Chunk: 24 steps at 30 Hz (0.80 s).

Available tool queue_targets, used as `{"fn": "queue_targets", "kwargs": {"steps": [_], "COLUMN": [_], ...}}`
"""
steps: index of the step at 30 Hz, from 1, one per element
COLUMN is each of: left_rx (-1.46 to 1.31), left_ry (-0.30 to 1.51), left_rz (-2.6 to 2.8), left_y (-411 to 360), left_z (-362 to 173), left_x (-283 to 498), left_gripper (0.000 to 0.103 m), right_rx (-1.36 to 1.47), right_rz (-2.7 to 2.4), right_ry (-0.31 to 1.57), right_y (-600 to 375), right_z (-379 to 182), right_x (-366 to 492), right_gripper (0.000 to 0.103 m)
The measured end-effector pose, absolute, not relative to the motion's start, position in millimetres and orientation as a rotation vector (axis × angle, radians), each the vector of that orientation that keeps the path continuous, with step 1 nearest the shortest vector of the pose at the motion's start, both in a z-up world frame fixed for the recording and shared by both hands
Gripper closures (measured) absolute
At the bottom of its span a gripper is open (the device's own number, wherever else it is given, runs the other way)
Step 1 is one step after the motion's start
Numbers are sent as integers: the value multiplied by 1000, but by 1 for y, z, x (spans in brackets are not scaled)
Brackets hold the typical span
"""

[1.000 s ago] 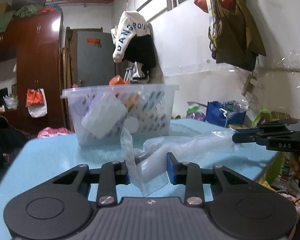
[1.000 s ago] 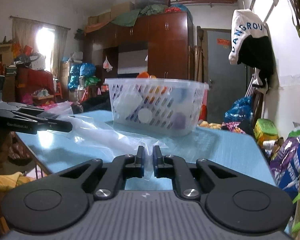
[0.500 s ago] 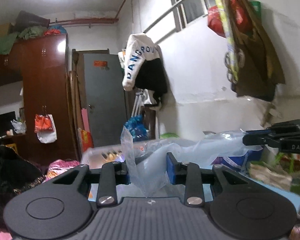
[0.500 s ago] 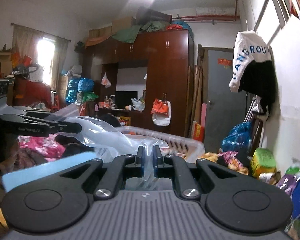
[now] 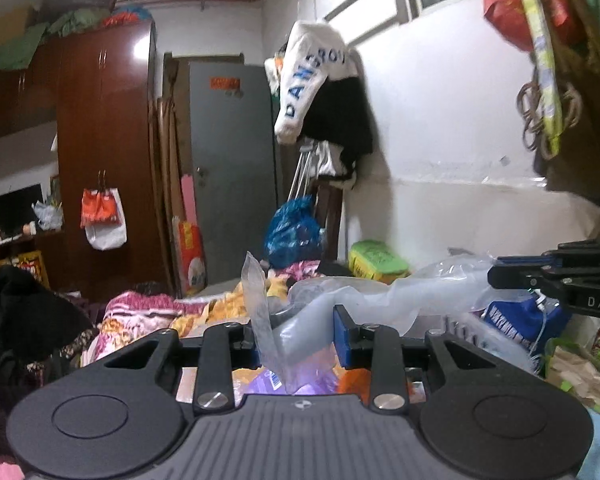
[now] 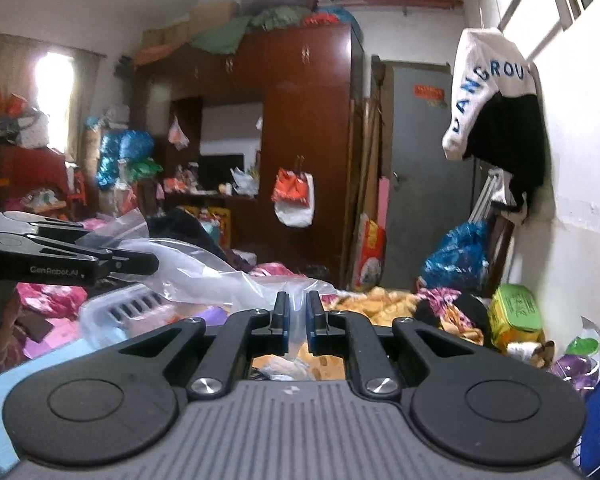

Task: Organize objects
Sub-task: 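Lift the wrapped foam tube with both grippers and carry it over the basket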

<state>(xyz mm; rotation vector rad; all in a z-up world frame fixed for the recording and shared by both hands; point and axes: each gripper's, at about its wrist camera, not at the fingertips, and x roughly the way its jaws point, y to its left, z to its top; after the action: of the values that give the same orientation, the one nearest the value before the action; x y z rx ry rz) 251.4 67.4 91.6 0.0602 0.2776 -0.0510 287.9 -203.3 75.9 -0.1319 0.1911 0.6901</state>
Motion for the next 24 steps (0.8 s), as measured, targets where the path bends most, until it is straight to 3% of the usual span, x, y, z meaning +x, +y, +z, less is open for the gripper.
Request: {"fn": "queue_targets", "kwargs": {"steps": [20, 21, 23, 24], "left_rx": [28, 25, 19, 26], "left_ry": [320, 324, 326, 322], "left_rz": [-19, -18, -16, -7], "left_y": [82, 83, 84, 84], "left_z": [69, 69, 69, 69], "left_x": [278, 279, 279, 279], "left_gripper": [64, 62, 47, 29], "right_rx": [-165, -166, -153, -146], "right_rz": [658, 656, 644, 638], "right_ry": [277, 275, 269, 270], "right_y": [-186, -187, -189, -191], "right_z": [71, 74, 74, 75], "right_x": [305, 309, 310, 312], "right_gripper": [93, 92, 86, 84]}}
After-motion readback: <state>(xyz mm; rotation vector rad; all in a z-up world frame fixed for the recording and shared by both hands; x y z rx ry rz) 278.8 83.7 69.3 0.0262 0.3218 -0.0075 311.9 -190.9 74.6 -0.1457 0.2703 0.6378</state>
